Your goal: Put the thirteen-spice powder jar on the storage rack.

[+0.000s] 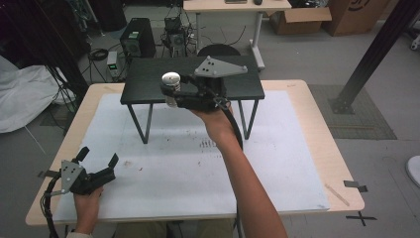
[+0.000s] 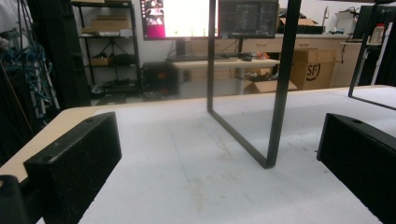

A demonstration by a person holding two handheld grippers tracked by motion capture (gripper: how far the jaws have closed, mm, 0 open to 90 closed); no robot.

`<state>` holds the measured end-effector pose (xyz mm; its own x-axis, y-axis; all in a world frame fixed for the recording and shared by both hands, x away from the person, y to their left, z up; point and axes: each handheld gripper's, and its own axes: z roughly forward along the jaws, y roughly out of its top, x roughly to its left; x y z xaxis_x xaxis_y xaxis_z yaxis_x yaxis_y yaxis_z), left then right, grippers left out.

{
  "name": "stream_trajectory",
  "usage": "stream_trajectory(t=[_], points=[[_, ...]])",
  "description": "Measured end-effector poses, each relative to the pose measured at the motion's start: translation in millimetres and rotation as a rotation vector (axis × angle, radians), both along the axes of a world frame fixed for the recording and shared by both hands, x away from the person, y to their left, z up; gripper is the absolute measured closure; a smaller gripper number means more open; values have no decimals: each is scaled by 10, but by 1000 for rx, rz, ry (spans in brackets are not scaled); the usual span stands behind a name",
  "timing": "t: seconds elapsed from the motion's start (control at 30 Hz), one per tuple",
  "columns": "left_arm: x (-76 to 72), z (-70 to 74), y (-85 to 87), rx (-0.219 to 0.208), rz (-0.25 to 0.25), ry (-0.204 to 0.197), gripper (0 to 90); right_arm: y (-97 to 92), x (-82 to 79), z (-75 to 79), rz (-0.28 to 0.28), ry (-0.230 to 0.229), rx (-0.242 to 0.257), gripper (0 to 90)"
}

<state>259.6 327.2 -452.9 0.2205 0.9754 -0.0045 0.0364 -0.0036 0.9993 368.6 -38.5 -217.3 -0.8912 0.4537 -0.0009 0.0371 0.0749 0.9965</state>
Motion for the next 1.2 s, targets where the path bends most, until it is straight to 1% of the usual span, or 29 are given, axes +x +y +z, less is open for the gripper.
stream_trajectory(t=[0.03, 0.1, 0.13, 0.2, 0.23, 0.27, 0.3, 0.33, 0.4, 0.43, 0.47, 0.53, 0.57, 0.6, 0.63, 0.7, 0.73, 0.77, 0.8, 0.87, 0.9, 1.0, 1.03, 1.13, 1.2], points=[[0, 0, 0, 0, 0, 0, 2, 10, 52, 27, -15, -4, 3, 488], [0, 0, 0, 0, 0, 0, 2, 12, 75, 39, -22, -6, 5, 488], [0, 0, 1, -1, 0, -1, 2, 23, 150, 76, -44, -11, 8, 488], [0, 0, 1, -1, 0, -1, 2, 27, 176, 88, -51, -13, 8, 489], [0, 0, 1, -1, 0, -1, 3, 36, 250, 107, -69, -14, 10, 489], [-1, 0, 0, -1, 1, -1, 3, 36, 250, 107, -69, -14, 10, 489], [-1, 0, 0, -1, 1, -1, 2, 41, 287, 110, -79, -13, 12, 489], [0, 0, 0, 0, 1, -1, 2, 50, 370, 107, -103, -6, 12, 489], [-1, 1, 1, 1, 0, 2, 2, 52, 398, 102, -112, -5, 12, 489], [-1, 1, 1, 1, 0, 2, 2, 54, 432, 92, -123, -1, 14, 489], [-1, 1, 1, 1, 0, 2, 2, 53, 498, 68, -149, 5, 23, 489], [-1, 1, 0, 1, 0, 3, 2, 50, 563, 41, -177, 11, 29, 489], [-1, 1, 0, 1, 0, 3, 3, 50, 563, 41, -177, 11, 29, 489], [-1, 2, 0, 1, 0, 3, 3, 47, 599, 26, -194, 15, 30, 489], [-1, 1, 0, 1, 0, 2, 3, 36, 673, -9, -223, 36, 38, 490], [-2, 1, 0, 1, 0, 2, 2, 27, 743, -43, -246, 69, 51, 490], [0, 1, -1, -2, 0, 0, 2, 25, 775, -59, -257, 82, 52, 490], [0, 1, -2, -3, -1, 0, 2, 25, 775, -59, -257, 82, 52, 490], [1, 1, -3, -3, -1, 0, 3, 31, 836, -88, -279, 100, 48, 490], [1, 1, -3, -3, -1, 0, 3, 39, 863, -101, -288, 107, 42, 490], [1, 1, -3, -2, -1, 0, 3, 61, 912, -125, -305, 121, 27, 490], [1, 1, -3, -2, -1, 0, 3, 83, 943, -139, -312, 129, 15, 490], [1, 1, -1, 0, -1, -1, 3, 101, 963, -149, -319, 132, -1, 490], [1, 1, -1, 1, -1, -1, 3, 114, 984, -167, -325, 140, -17, 490], [1, 1, -1, 1, 0, -1, 3, 124, 994, -182, -332, 140, -41, 489]])
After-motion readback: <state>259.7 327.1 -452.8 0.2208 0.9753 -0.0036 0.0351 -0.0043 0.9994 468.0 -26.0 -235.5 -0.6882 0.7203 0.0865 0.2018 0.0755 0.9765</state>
